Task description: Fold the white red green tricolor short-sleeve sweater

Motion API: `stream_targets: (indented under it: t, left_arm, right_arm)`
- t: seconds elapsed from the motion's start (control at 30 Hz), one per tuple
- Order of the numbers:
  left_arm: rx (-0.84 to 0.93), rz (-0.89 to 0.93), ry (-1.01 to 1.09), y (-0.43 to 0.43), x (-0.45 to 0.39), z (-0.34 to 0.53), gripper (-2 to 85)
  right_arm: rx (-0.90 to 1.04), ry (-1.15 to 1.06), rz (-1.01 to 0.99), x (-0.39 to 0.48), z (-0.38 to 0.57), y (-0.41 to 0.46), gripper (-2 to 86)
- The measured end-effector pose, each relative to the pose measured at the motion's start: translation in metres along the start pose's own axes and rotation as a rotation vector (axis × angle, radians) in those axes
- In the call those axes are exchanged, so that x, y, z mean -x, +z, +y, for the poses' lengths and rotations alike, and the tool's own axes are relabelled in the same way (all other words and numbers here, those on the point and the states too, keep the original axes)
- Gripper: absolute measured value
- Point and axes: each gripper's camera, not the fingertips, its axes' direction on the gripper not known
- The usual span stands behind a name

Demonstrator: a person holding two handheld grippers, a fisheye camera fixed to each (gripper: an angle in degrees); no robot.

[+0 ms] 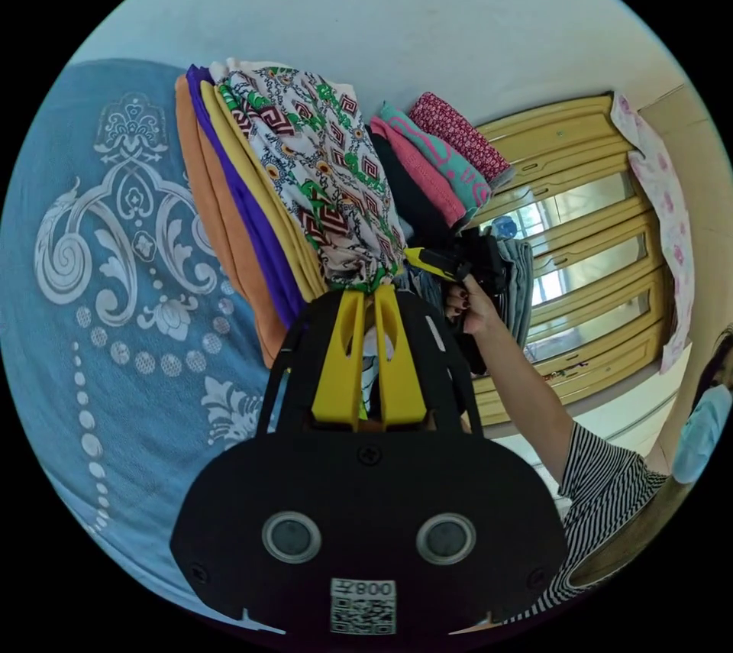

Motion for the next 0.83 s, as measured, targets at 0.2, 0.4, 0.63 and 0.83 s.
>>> stream_targets:
  t: [0.2, 0.4, 0.63, 0.83]
  left_arm:
    - [-0.018, 0.013, 0.013, -0.015, -0.034, -0.010, 2.3]
    - [-0.118, -0.023, 0.088, -0.038, -0.074, -0.019, 0.9]
    - [0.031, -0.130, 0.058, 0.004, -0.087, -0.045, 0.7]
    - [0.014, -0.070, 0.196, -0.027, -0.111, -0.016, 3.2]
  right_arm:
    - [-0.081, 0.026, -0.012, -0.005, 0.014, -0.001, 0.2]
    - [-0.204, -0.154, 0.129, 0.077, 0.022, -0.015, 0.1]
    - [0.062, -0.186, 0.392, 0.127, -0.039, 0.075, 0.2]
    - [-0.123, -0.311, 0.289, 0.179, 0.002, 0.002, 0.9]
